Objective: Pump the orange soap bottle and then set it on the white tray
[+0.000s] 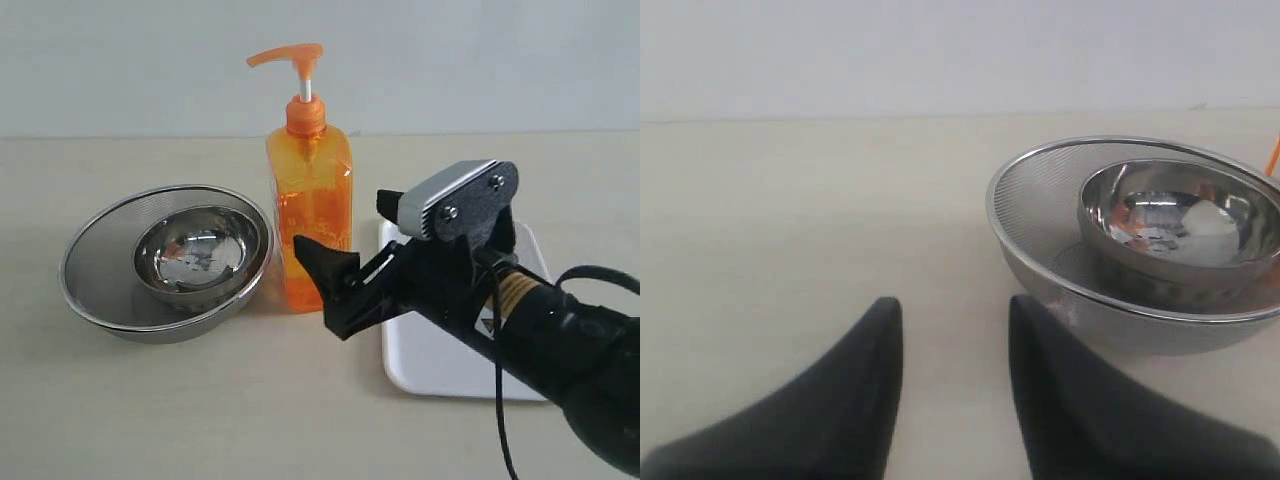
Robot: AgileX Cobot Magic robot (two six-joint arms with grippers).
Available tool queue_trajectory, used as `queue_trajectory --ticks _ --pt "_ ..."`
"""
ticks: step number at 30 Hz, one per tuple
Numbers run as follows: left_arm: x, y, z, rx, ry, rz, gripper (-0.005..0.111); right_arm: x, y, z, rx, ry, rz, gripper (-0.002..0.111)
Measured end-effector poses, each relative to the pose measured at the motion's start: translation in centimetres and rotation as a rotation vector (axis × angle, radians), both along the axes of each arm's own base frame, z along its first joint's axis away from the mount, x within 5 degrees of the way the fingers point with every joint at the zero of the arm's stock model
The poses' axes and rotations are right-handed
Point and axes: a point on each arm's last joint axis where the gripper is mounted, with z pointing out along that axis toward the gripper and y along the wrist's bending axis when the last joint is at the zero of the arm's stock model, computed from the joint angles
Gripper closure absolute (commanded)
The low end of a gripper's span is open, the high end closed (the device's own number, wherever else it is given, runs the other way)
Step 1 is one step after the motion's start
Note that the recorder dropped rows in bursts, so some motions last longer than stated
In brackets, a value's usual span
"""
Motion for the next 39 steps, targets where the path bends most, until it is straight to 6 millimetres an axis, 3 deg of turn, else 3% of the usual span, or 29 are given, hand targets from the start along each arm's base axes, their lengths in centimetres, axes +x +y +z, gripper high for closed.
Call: queue_trajectory --ticks 3,8,17,22,27,34,39 --pt "0.0 0.0 0.0 0.000 0.000 0.000 0.073 -0.5 1.1 0.1 -0.041 -0.049 -0.015 0.023" --pt "0.0 0.0 0.0 0.000 0.000 0.000 0.073 0.5 2.5 0.8 -0.081 -0.064 -0.141 0.023" --pt "0.0 0.0 0.0 0.000 0.000 0.000 0.073 1.3 5.2 -0.8 -0.078 0.004 -0.185 0.023" --pt "0.0 0.0 0.0 0.000 0.000 0.000 0.073 1.9 5.8 -1.6 -0.063 -0.005 -0.238 0.023" --pt "0.0 0.0 0.0 0.000 0.000 0.000 0.073 2.4 5.8 -1.2 -0.017 0.017 -0.314 0.023" --pt "0.0 0.0 0.0 0.000 0.000 0.000 0.073 3.1 6.5 -0.4 -0.005 -0.011 -0.319 0.023" --pt "0.0 0.0 0.0 0.000 0.000 0.000 0.073 3.6 7.2 -1.0 -0.044 -0.017 -0.316 0.023"
